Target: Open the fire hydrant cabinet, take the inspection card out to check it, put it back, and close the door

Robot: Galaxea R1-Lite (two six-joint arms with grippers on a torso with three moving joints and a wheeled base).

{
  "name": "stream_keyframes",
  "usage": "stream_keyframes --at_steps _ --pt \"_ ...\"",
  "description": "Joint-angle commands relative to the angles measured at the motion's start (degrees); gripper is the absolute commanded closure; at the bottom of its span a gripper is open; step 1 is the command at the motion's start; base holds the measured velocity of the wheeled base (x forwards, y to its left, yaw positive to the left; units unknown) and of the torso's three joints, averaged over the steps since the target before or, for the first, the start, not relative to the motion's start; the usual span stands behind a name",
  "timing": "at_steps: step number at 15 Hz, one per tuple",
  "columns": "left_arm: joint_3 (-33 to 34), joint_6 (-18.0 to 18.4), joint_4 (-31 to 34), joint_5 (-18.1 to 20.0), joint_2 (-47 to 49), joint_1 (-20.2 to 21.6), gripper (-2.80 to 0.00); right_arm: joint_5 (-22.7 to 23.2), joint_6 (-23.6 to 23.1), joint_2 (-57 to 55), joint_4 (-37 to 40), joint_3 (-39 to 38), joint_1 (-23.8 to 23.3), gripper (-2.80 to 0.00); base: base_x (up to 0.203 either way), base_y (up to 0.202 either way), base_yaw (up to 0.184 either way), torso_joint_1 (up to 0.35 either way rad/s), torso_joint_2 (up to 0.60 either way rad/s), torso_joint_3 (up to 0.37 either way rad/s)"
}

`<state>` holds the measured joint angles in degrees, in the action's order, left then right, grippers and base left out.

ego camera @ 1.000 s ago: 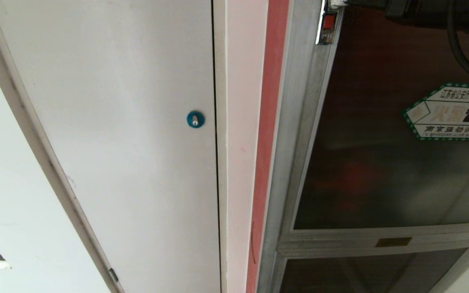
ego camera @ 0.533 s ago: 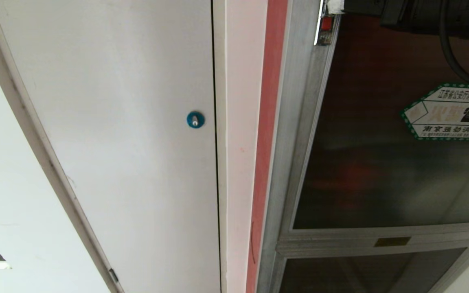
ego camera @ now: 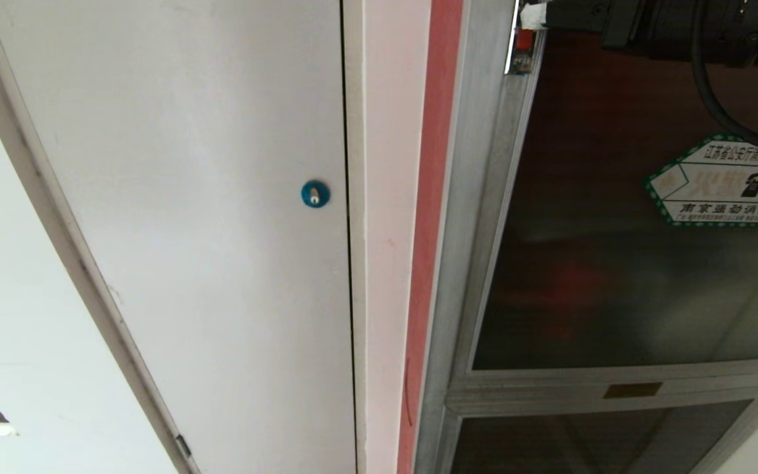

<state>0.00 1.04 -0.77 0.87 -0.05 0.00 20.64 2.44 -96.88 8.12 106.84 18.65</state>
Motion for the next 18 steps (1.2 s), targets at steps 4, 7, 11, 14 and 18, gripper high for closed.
stream_keyframes --at_steps 4,7,11,14,18 --pt "0.4 0.0 0.0 0.0 0.0 0.0 0.0 -0.1 0.0 -1.1 0.1 1.0 0.0 0.0 0.0 0.0 0.0 0.0 0.0 0.0" --pt "0.4 0.0 0.0 0.0 0.0 0.0 0.0 0.1 0.0 0.2 0.3 0.7 0.0 0.0 0.0 0.0 0.0 0.0 0.0 0.0" --pt "0.4 0.0 0.0 0.0 0.0 0.0 0.0 1.7 0.5 3.6 0.3 0.3 0.6 0.0 0.0 0.0 0.0 0.0 0.0 0.0" --pt "0.4 0.0 0.0 0.0 0.0 0.0 0.0 2.1 0.5 6.7 0.5 -1.4 2.5 0.0 0.0 0.0 0.0 0.0 0.0 0.0" --pt "0.4 0.0 0.0 0.0 0.0 0.0 0.0 2.1 0.5 12.2 0.5 -6.0 4.8 0.0 0.0 0.0 0.0 0.0 0.0 0.0"
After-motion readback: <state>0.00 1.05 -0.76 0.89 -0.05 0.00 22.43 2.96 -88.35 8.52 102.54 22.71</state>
